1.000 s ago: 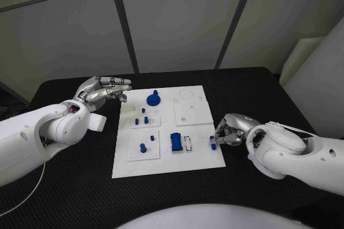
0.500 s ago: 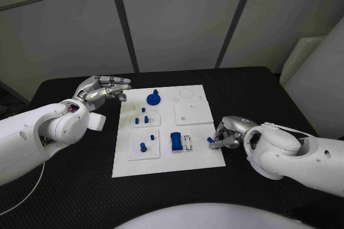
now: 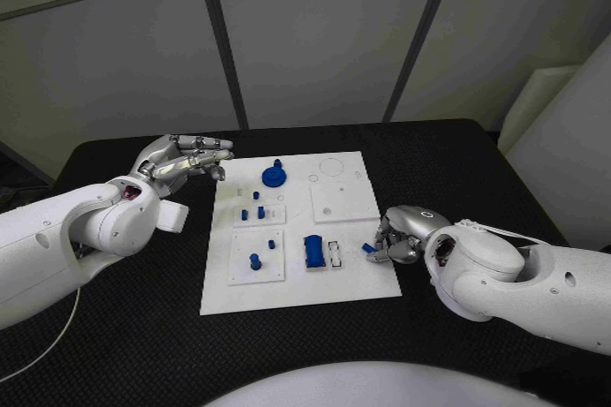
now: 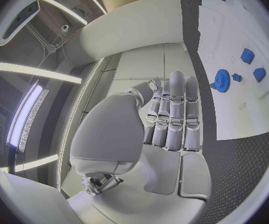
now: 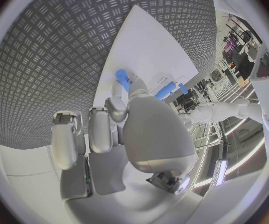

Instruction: Assemble the parts on the task board

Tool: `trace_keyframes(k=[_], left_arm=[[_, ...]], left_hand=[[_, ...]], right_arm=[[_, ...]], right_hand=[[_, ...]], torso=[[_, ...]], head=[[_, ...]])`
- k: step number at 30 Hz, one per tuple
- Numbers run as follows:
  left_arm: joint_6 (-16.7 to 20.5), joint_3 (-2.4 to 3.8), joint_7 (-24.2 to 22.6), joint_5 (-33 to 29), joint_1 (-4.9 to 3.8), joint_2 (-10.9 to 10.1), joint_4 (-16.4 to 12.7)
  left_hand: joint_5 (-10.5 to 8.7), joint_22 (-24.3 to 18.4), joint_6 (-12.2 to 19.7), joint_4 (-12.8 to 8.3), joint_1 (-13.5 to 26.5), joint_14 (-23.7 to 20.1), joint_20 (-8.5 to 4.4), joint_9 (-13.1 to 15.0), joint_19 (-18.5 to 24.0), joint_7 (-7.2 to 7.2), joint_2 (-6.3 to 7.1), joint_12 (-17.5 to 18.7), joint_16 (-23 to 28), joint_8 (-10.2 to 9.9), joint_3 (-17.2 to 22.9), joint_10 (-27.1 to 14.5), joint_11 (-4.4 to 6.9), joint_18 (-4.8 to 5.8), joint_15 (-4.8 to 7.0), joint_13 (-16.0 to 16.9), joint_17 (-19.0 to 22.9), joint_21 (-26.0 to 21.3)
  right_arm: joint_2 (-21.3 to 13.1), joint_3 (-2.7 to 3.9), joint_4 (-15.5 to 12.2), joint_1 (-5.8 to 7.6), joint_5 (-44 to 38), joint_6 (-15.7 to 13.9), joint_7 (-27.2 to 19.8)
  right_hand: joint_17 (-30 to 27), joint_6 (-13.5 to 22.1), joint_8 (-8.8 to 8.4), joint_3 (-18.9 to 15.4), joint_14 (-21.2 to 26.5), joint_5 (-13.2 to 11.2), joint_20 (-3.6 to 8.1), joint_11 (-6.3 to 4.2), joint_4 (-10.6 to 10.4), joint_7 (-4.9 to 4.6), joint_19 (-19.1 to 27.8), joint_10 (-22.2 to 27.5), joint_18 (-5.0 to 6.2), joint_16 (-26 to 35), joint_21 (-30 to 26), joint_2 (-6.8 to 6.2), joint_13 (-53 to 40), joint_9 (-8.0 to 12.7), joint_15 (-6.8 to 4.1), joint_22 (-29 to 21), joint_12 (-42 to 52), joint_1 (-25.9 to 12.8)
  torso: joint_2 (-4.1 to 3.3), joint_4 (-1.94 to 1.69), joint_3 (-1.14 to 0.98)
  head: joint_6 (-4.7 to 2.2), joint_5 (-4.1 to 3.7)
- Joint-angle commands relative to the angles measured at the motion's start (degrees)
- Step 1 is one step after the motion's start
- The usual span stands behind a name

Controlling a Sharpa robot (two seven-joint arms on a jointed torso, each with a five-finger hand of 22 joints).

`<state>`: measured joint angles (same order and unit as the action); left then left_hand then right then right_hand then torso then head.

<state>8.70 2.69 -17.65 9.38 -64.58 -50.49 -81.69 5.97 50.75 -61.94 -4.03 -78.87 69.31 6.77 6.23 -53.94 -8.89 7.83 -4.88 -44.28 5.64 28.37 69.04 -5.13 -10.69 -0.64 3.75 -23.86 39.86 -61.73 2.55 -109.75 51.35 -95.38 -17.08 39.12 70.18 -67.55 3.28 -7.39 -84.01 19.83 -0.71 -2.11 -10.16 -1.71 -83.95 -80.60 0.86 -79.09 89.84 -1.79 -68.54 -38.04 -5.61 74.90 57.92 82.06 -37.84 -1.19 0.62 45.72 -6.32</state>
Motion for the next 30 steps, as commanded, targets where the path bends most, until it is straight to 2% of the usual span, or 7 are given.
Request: trace_keyframes(k=[1,5,7,11,15,21,30], left_arm=[[-0.3,0.04,-0.2,-0.2,-0.07,0.0,-0.1],[-0.3,0.04,-0.2,-0.2,-0.07,-0.1,-0.1],[-0.3,0.04,-0.2,-0.2,-0.07,0.0,-0.1],[-0.3,0.04,-0.2,-0.2,-0.07,0.0,-0.2],[-0.2,0.04,-0.2,-0.2,-0.07,-0.1,-0.2],[-0.2,0.04,-0.2,-0.2,-0.07,-0.2,-0.3],[-0.2,0.04,-0.2,-0.2,-0.08,-0.1,-0.4]], left_hand=[[0.03,-0.1,-0.4,-0.1,0.0,0.6,-0.01,0.1,-0.4,-0.14,-0.78,-0.2,0.3,0.0,-0.4,0.4,-0.11,0.23,0.01,0.1,0.1,-0.1],[0.03,-0.1,-0.4,-0.1,0.0,0.6,-0.01,0.1,-0.4,-0.14,-0.78,-0.2,0.3,0.0,-0.4,0.4,-0.11,0.23,0.01,0.1,0.1,-0.1],[0.03,-0.1,-0.4,-0.1,0.0,0.6,-0.01,0.1,-0.4,-0.14,-0.78,-0.2,0.3,0.0,-0.4,0.4,-0.11,0.23,0.01,0.1,0.1,-0.1],[0.03,-0.1,-0.4,-0.1,0.0,0.6,-0.01,0.1,-0.4,-0.14,-0.78,-0.2,0.3,0.0,-0.4,0.4,-0.11,0.23,0.01,0.1,0.1,-0.1],[0.03,-0.1,-0.4,-0.1,0.0,0.6,-0.01,0.1,-0.4,-0.14,-0.78,-0.2,0.3,0.0,-0.4,0.4,-0.11,0.23,0.01,0.1,0.1,-0.1],[0.06,-0.1,-0.4,-0.2,-0.1,0.6,-0.03,0.1,-0.4,-0.13,-0.83,-0.2,0.3,0.0,-0.3,0.4,-0.1,0.22,0.03,0.1,0.1,-0.1],[0.06,-0.1,-0.4,-0.2,-0.1,0.6,-0.03,0.1,-0.4,-0.13,-0.83,-0.2,0.3,0.0,-0.3,0.4,-0.1,0.22,0.03,0.1,0.1,-0.1]], right_arm=[[0.1,-0.58,0.0,-0.63,0.1,0.0,1.6],[0.0,-0.57,-1.2,-0.63,3.5,-3.9,1.4],[0.0,-0.56,-1.8,-0.62,6.4,-6.3,0.9],[0.3,-0.54,-2.6,-0.59,12.0,-11.3,-0.7],[1.1,-0.53,-2.8,-0.58,15.2,-14.2,-1.7],[2.9,-0.52,-2.4,-0.56,18.1,-15.9,-2.2],[5.6,-0.51,-0.8,-0.54,20.4,-15.2,-2.1]], right_hand=[[0.3,-0.1,0.41,0.7,-2.3,2.7,0.5,-0.61,0.9,0.35,-6.0,-0.1,-0.86,-0.1,0.2,1.98,-0.2,1.0,-0.63,15.1,-0.2,2.9],[0.7,-0.3,0.47,0.8,-2.4,6.7,0.58,-0.71,0.8,0.51,-6.0,-0.5,-0.86,-0.4,0.2,2.24,-0.6,1.2,-0.71,15.1,0.3,2.6],[0.9,-0.3,0.48,0.5,-2.5,8.3,0.55,-0.7,0.0,0.48,-6.0,-0.7,-0.86,-0.5,0.2,2.23,-0.6,1.3,-0.72,15.1,0.4,1.5],[1.2,-0.4,0.52,-0.4,-2.5,9.1,0.55,-0.67,-1.6,0.44,-6.0,-1.0,-0.86,-0.7,0.2,1.84,-0.9,1.3,-0.68,15.1,0.8,-0.8],[1.4,-0.5,0.52,-0.6,-2.6,9.3,0.57,-0.69,-2.0,0.45,-6.0,-1.1,-0.86,-0.8,0.2,1.79,-1.1,1.3,-0.71,15.1,1.0,-1.2],[1.4,-0.5,0.52,-0.6,-2.6,9.5,0.57,-0.69,-2.4,0.46,-6.0,-1.2,-0.86,-0.8,0.2,1.8,-1.1,1.3,-0.71,15.1,1.0,-1.5],[1.6,-0.6,0.54,-1.1,-2.6,9.7,0.58,-0.69,-3.7,0.45,-6.0,-1.3,-0.86,-0.9,0.2,1.69,-1.3,1.3,-0.71,15.1,1.2,-2.6]], torso=[[0.01,0.05,-0.06],[0.06,0.05,-0.03],[0.05,0.01,-0.02],[0.03,-0.04,0.02],[-0.02,-0.11,0.05],[-0.06,-0.04,0.0],[-0.04,-0.04,0.03]], head=[[0.06,0.26],[0.01,0.46],[0.02,0.51],[-0.04,0.55],[-0.14,0.73],[-0.08,0.91],[0.04,1.01]])
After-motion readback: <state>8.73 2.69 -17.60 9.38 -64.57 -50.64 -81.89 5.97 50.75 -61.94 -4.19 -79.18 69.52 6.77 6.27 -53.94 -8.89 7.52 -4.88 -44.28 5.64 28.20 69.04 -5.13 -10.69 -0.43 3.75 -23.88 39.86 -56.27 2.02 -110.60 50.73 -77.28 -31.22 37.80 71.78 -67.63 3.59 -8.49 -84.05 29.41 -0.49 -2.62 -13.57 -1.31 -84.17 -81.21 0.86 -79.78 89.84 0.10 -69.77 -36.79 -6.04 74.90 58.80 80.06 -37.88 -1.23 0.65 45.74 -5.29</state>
